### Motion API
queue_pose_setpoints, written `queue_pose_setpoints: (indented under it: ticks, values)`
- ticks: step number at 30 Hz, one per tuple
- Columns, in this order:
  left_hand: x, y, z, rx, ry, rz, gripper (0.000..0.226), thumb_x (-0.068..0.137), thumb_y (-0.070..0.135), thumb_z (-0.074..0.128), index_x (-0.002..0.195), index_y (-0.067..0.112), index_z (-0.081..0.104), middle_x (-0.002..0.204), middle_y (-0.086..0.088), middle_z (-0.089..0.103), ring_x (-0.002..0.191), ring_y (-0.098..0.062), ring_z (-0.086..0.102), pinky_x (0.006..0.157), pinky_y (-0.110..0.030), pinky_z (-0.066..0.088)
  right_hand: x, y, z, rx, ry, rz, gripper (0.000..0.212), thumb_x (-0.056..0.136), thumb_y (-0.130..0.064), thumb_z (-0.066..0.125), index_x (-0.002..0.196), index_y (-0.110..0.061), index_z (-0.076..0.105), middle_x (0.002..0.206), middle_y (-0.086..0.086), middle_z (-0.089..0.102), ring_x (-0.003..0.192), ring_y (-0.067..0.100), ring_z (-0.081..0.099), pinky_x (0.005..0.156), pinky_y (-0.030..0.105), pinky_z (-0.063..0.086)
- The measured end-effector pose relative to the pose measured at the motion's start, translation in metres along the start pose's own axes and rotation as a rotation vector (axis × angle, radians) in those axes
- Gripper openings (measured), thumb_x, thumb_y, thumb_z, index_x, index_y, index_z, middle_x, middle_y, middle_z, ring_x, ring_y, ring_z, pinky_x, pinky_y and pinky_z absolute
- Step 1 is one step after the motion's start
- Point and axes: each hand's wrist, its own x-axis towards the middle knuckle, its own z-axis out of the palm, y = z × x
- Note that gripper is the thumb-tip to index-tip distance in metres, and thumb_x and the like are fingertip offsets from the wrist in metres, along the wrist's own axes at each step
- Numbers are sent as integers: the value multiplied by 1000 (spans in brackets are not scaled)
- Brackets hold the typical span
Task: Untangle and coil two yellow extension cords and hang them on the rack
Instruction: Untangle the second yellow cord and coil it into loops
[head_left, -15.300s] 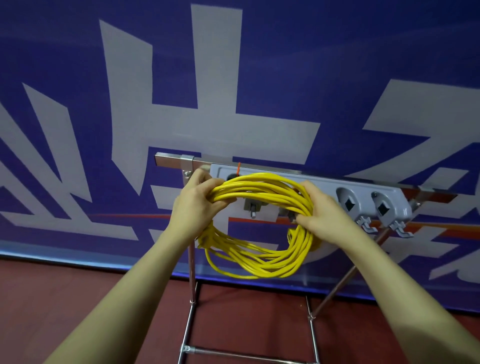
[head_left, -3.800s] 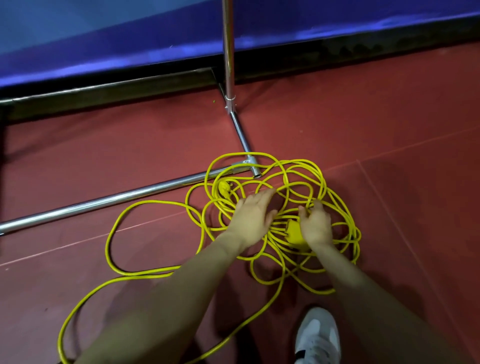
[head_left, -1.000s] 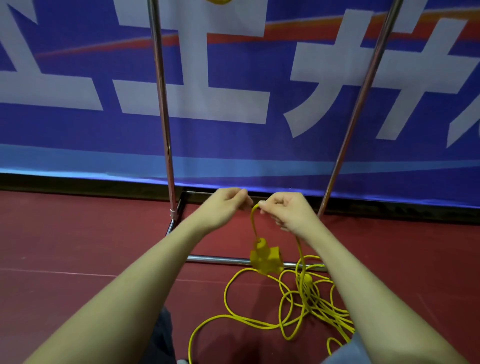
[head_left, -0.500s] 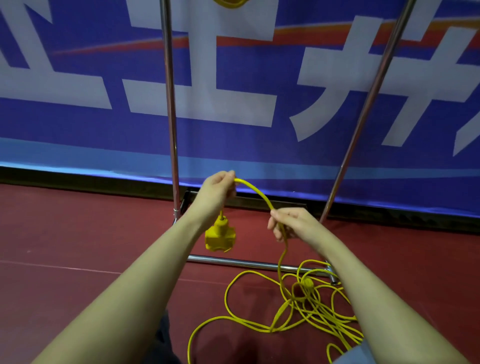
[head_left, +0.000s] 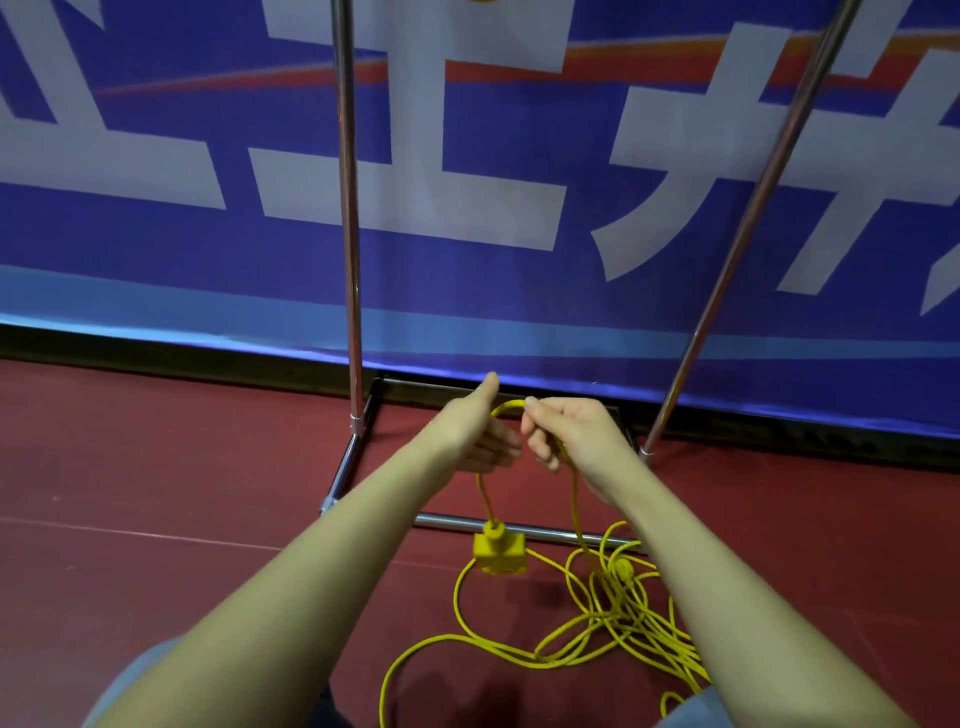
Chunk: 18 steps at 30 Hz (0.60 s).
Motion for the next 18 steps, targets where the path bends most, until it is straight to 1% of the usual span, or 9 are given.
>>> queue_pose_setpoints:
  ticks: [2,4,5,7,8,10,13,15,18]
  values:
    - [4,0,5,-207,-25,-26,66,98,51,34,58,6,62,65,-8,63,68,-20,60,71,-29,45,1,-9,-2,-37,-23,-17,34,98,-16,46,67,-5,57,42,0,50,36,9,41,39,17,35]
    - [7,4,7,-427,-80,2,62,98,38,43,44,12,58,59,-3,57,64,-17,54,69,-28,44,0,-16,-4,-26,-57,13,35,98,-18,46,69,-4,58,43,2,52,36,10,43,40,17,37]
    - [6,9,7,-532,-119,9,54,98,30,45,49,13,60,61,-4,56,62,-16,53,67,-26,46,-1,-18,-6,-16,-76,38,34,98,-20,45,71,-4,59,44,3,53,36,11,45,41,17,39]
    - [6,18,6,-714,-161,-6,32,98,15,44,72,6,59,66,-6,63,62,-15,63,65,-25,53,-2,-20,-11,15,-139,84,30,97,-20,45,78,-5,62,52,5,60,40,13,52,46,19,44]
    - [6,24,3,-782,-168,-10,25,99,9,42,78,4,56,66,-8,66,68,-16,66,73,-26,55,-3,-19,-14,39,-177,102,28,96,-19,46,80,-4,63,56,6,63,44,14,56,51,20,46]
    - [2,33,0,-881,-168,17,24,99,3,38,80,2,51,74,-14,68,96,-24,64,92,-39,47,-5,-15,-22,22,-241,143,25,95,-17,48,80,-3,64,61,8,67,50,15,60,57,22,48]
    - [-3,41,-10,-1029,-127,94,25,101,3,33,81,0,48,98,-20,60,124,-29,50,97,-44,38,-14,-3,-32,-280,-277,215,25,94,-19,53,75,-9,65,59,-1,67,54,6,60,56,15,42]
    - [0,41,-23,-1111,-68,138,23,102,6,33,86,-1,49,107,-21,59,126,-30,50,97,-44,40,-19,2,-40,-382,-207,191,27,95,-20,54,72,-12,65,54,-4,59,51,2,53,56,15,39]
    - [3,33,-38,-1050,-54,159,17,101,16,41,101,2,51,121,-15,59,110,-32,59,93,-45,47,-23,-5,-43,-186,-99,86,31,99,-17,45,74,-9,62,51,-8,37,47,3,35,53,19,36]
